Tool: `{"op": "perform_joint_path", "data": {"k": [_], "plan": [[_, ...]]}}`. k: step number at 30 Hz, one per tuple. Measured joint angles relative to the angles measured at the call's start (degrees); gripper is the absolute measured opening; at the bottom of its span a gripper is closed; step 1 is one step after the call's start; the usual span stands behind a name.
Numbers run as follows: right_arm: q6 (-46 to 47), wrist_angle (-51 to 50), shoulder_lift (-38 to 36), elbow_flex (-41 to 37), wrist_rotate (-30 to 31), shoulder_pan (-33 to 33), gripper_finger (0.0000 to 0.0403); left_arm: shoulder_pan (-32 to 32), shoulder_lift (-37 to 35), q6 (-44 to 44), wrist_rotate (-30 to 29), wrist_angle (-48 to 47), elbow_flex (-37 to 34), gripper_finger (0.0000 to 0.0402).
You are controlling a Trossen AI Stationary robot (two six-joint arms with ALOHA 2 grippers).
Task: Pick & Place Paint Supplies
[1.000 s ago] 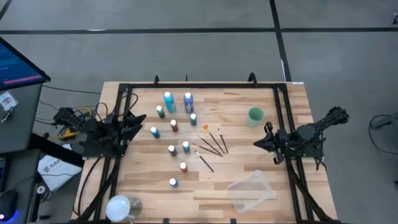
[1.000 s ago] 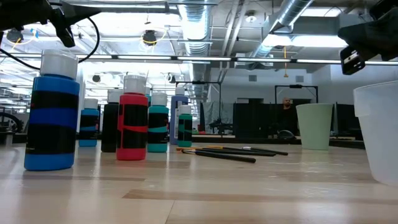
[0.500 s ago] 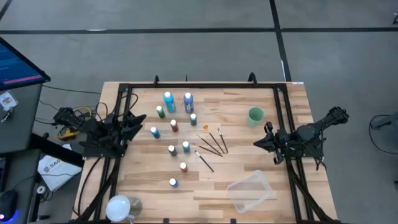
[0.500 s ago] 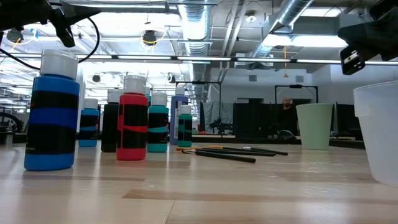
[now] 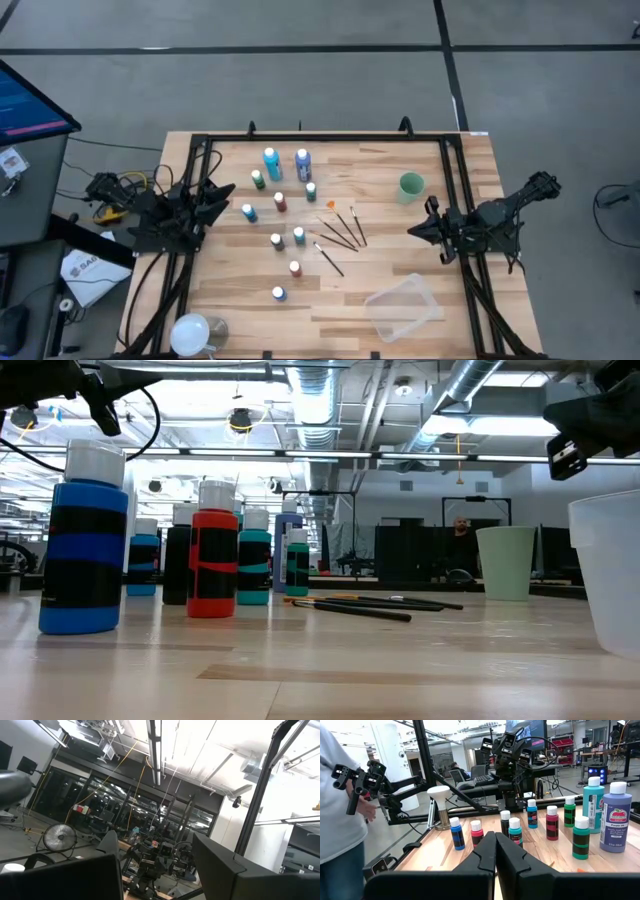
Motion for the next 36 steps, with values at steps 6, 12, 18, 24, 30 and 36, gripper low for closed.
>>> {"op": "perform_joint_path", "data": {"k": [6,12,18,24,30,36], "plan": [[-0.01,0.0,0.01,0.0,0.0,0.01,0.0,0.4,-0.02,2.31,-0.86,0.52,-0.01,0.0132],[-0.01,0.0,0.0,0.0,0.0,0.01,0.0,0.4,-0.02,2.78,-0.91,0.65,0.01,0.0132],[-4.45,0.0,0.0,0.0,0.0,-0.02,0.0,0.4,-0.01,2.64,-0.9,1.12,0.0,0.0132],[-6.62,0.0,0.0,0.0,0.03,-0.02,0.0,0.43,0.0,2.64,-0.93,3.05,0.01,0.0132],[5.0,2.51,0.0,0.0,0.0,0.04,0.0,0.45,-0.04,2.62,-3.6,8.42,-0.01,0.0132],[12.83,12.88,0.0,0.0,0.0,-0.44,0.0,0.45,-0.01,2.62,-3.66,9.51,-0.01,0.0132]]}}
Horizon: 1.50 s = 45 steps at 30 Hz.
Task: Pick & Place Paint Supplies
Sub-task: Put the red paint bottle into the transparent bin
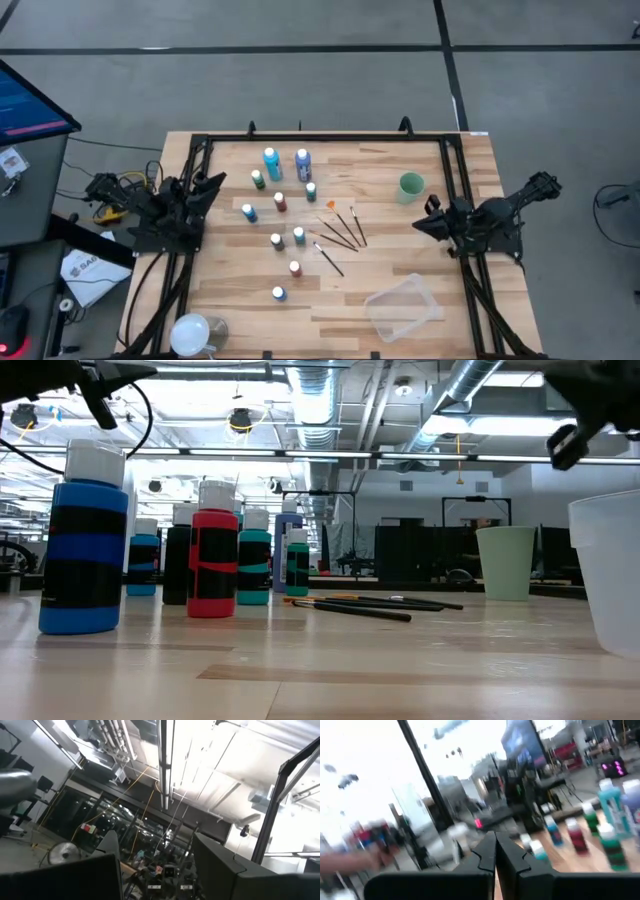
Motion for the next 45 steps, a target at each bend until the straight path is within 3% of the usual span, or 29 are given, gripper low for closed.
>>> {"op": "perform_joint_path", "data": {"k": [8,14,20,27,34,42,45], "plan": [[-0.87,21.14,-0.05,0.18,0.45,0.0,0.0,0.0,-0.01,0.58,0.2,2.16,0.0,0.0132],[-8.69,22.28,0.0,5.09,4.93,0.03,0.0,0.0,0.01,-1.75,-0.22,5.75,0.0,0.0132],[-16.97,13.7,1.49,14.38,13.67,0.0,0.0034,0.0,-0.01,-2.79,-0.22,6.91,0.0,0.0132],[-23.62,-3.27,11.28,29.28,22.2,0.0,0.0144,0.0,-0.01,-8.16,-8.82,8.87,0.0,0.0132],[-26.4,-15.31,25.54,43.35,30.81,-0.82,0.0248,0.0,-0.01,-10.34,-8.65,10.02,0.0,0.0132],[-24.99,-20.27,42.31,55.17,32.94,-8.74,0.0259,0.0,0.0,-10.34,-7.87,11.05,0.0,0.0132],[-22.67,-21.92,47.62,58.98,30.28,-12.78,0.0259,-0.02,-0.01,-10.72,-7.42,11.1,0.0,0.0132]]}}
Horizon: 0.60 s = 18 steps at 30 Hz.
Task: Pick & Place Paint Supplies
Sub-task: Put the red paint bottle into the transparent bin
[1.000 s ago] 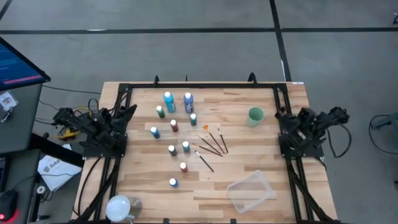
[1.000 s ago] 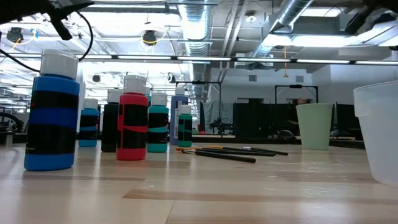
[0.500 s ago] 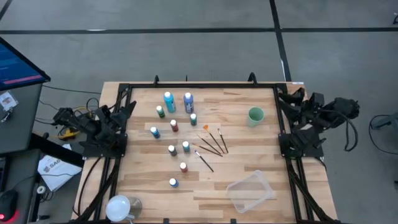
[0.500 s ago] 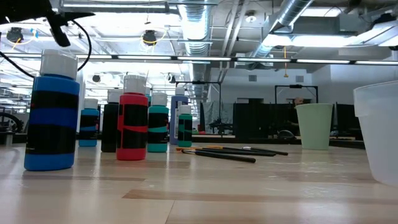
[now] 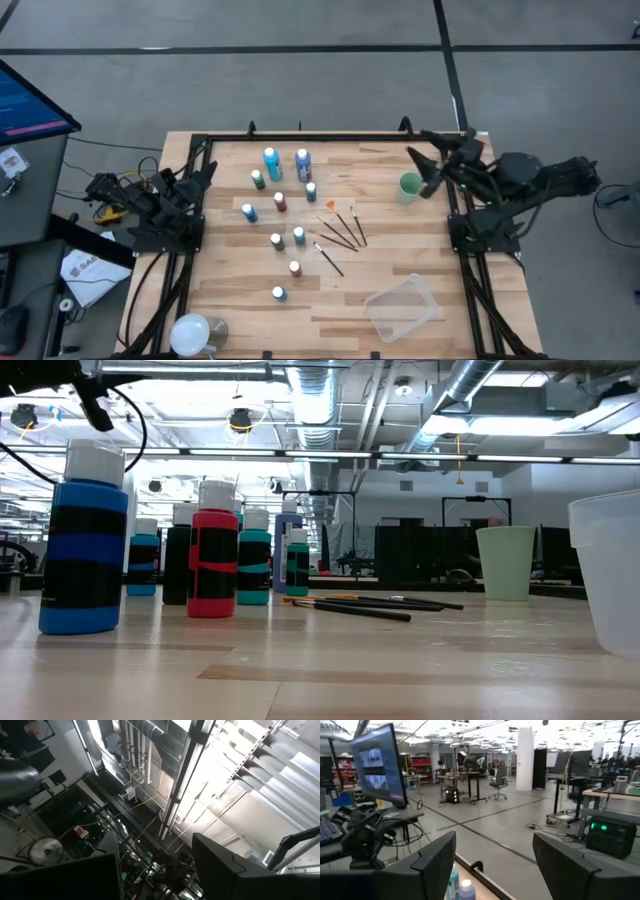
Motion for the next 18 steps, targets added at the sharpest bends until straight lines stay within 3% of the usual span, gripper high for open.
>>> {"op": "perform_joint_path", "data": {"k": [6,10,18], "plan": [[11.99,-9.01,12.87,6.51,-20.57,-6.66,0.0259,0.0,0.0,-1.2,3.43,0.03,0.0,0.0132],[14.73,-8.85,21.94,10.25,-33.23,-7.93,0.0259,0.0,0.01,-1.13,6.46,0.03,0.0,0.0132],[14.39,-8.73,40.75,18.6,-43.04,-7.27,0.0259,0.0,0.01,-1.12,7.77,0.0,0.0,0.0132]]}}
